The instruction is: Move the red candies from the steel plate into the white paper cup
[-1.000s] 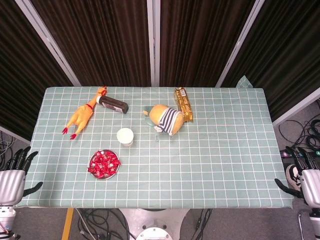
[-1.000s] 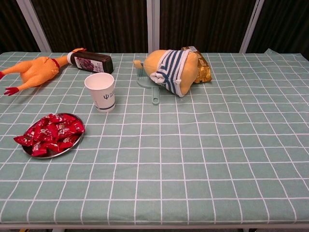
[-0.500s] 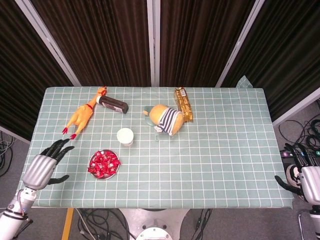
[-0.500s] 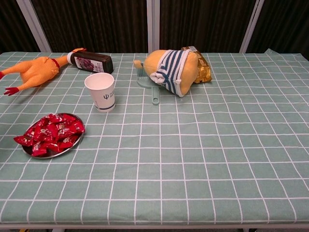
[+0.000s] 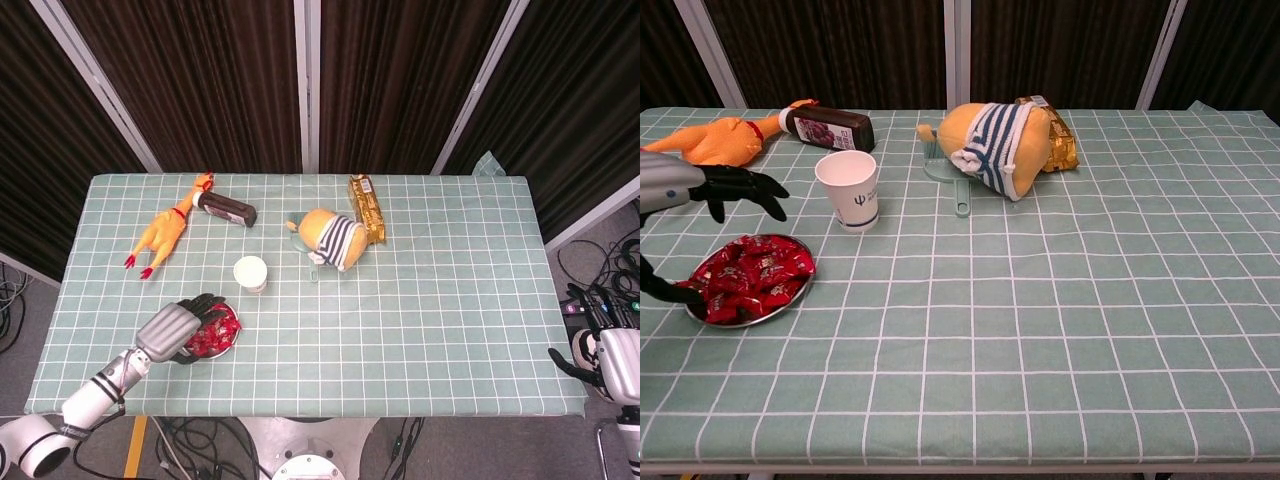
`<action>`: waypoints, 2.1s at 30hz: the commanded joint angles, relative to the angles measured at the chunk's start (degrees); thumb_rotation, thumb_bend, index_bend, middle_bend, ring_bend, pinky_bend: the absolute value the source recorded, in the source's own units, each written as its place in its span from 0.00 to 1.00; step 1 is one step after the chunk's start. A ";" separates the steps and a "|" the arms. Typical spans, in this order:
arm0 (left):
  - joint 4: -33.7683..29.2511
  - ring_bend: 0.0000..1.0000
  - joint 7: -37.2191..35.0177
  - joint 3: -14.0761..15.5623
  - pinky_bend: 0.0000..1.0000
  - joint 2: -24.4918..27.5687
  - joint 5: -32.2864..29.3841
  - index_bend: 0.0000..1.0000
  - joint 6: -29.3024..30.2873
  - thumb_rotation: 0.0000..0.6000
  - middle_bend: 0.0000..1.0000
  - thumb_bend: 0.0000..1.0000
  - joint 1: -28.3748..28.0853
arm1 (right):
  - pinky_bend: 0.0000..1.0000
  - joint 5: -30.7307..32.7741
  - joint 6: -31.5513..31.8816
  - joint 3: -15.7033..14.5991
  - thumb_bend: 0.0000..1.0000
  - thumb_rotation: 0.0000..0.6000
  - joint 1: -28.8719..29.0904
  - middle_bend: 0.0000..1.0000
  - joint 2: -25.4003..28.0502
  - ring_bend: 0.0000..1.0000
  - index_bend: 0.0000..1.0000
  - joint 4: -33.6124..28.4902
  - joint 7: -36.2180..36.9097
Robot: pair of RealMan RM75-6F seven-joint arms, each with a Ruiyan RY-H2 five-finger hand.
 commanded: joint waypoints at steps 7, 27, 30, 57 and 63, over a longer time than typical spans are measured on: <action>5.29 0.13 5.98 -1.96 0.36 -4.98 -7.70 0.29 -3.03 1.00 0.19 0.20 -2.06 | 0.13 0.10 -0.36 -0.05 0.13 1.00 0.21 0.19 0.03 0.05 0.08 0.19 0.27; 10.20 0.25 6.98 0.16 0.52 -9.46 -11.42 0.39 -3.57 1.00 0.32 0.26 -2.92 | 0.13 0.96 -1.66 -0.40 0.13 1.00 0.37 0.19 -0.03 0.05 0.08 0.74 1.04; 11.35 0.30 5.94 0.52 0.57 -10.20 -10.94 0.42 -2.99 1.00 0.36 0.27 -2.92 | 0.13 1.13 -1.90 -0.40 0.13 1.00 0.45 0.19 -0.04 0.05 0.08 0.83 1.15; 21.42 0.72 -8.89 2.82 0.97 -13.29 -3.46 0.70 8.06 1.00 0.75 0.58 -2.13 | 0.15 1.21 -1.74 -0.40 0.13 1.00 0.35 0.20 0.20 0.05 0.08 0.55 1.35; 18.15 0.72 -9.27 0.80 0.98 -10.19 -3.72 0.70 9.54 1.00 0.76 0.58 -3.29 | 0.15 0.93 -1.14 -0.41 0.13 1.00 0.11 0.20 0.42 0.05 0.08 0.38 1.37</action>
